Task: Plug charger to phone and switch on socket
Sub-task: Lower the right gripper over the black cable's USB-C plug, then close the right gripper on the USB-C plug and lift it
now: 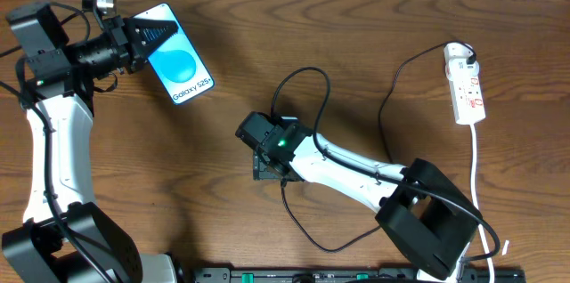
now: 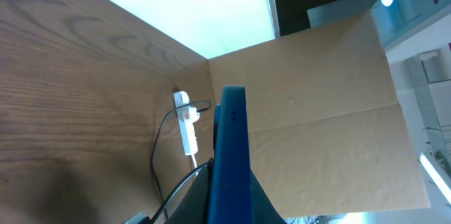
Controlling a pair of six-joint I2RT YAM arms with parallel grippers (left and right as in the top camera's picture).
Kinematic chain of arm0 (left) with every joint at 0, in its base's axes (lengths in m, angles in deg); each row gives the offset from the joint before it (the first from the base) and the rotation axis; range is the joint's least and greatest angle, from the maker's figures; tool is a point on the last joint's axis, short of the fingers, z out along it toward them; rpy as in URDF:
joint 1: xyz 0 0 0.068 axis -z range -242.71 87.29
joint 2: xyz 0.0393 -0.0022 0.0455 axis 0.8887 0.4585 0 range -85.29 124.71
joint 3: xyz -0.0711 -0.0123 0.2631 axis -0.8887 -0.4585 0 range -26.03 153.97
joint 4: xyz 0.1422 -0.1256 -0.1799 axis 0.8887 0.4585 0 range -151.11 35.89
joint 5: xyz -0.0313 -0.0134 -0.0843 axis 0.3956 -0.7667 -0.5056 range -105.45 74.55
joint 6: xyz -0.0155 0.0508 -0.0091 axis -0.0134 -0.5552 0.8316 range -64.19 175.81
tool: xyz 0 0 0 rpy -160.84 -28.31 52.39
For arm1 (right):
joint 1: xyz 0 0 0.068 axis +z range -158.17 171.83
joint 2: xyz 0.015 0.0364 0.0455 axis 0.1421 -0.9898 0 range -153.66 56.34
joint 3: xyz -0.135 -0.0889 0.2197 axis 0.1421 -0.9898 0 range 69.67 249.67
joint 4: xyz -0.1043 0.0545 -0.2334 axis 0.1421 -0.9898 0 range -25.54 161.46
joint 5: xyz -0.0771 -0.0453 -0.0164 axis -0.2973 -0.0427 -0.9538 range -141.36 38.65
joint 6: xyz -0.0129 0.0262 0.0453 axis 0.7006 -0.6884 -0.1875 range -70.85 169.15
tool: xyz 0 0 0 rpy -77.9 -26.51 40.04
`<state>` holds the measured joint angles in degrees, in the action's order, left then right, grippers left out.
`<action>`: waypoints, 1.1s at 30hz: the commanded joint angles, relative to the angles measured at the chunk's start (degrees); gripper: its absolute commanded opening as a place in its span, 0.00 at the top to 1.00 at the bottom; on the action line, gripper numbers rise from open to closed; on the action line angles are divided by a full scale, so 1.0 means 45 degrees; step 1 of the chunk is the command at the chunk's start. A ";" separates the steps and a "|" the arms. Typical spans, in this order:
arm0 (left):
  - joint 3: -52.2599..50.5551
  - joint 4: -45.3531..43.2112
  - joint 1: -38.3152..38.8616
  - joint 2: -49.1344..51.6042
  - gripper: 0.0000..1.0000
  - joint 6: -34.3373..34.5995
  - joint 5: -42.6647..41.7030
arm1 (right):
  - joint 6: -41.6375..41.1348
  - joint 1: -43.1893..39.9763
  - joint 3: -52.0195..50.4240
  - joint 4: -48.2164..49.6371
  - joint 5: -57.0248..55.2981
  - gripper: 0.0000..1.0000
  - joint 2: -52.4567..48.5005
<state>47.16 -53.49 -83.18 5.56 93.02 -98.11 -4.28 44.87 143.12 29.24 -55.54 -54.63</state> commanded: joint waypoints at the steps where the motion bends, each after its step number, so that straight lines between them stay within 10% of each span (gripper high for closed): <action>1: -0.0049 -0.0039 -0.0019 -0.0233 0.93 -0.0175 -0.0544 | -0.0180 0.0058 0.0253 -0.0053 -0.0452 0.19 -0.0408; 15: -0.0049 -0.0039 -0.0019 -0.0233 0.93 -0.0175 -0.0544 | -0.0170 0.0024 0.0253 0.0068 -0.0612 0.26 -0.1107; 22: -0.0049 -0.0039 -0.0024 -0.0233 0.93 -0.0175 -0.0544 | -0.0170 0.0024 0.0253 0.0049 -0.0602 0.54 -0.1107; 28: -0.0049 -0.0039 -0.0019 -0.0233 0.93 -0.0175 -0.0544 | -0.0170 0.0024 0.0253 0.0039 -0.0505 0.99 -0.1107; 33: -0.0049 -0.0039 -0.0024 -0.0233 0.93 -0.0170 -0.0544 | -0.0170 0.0005 0.0296 0.0039 -0.0466 0.99 -0.1103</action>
<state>47.16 -53.49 -83.18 5.56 93.02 -98.11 -4.71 44.80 144.00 29.77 -57.22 -58.13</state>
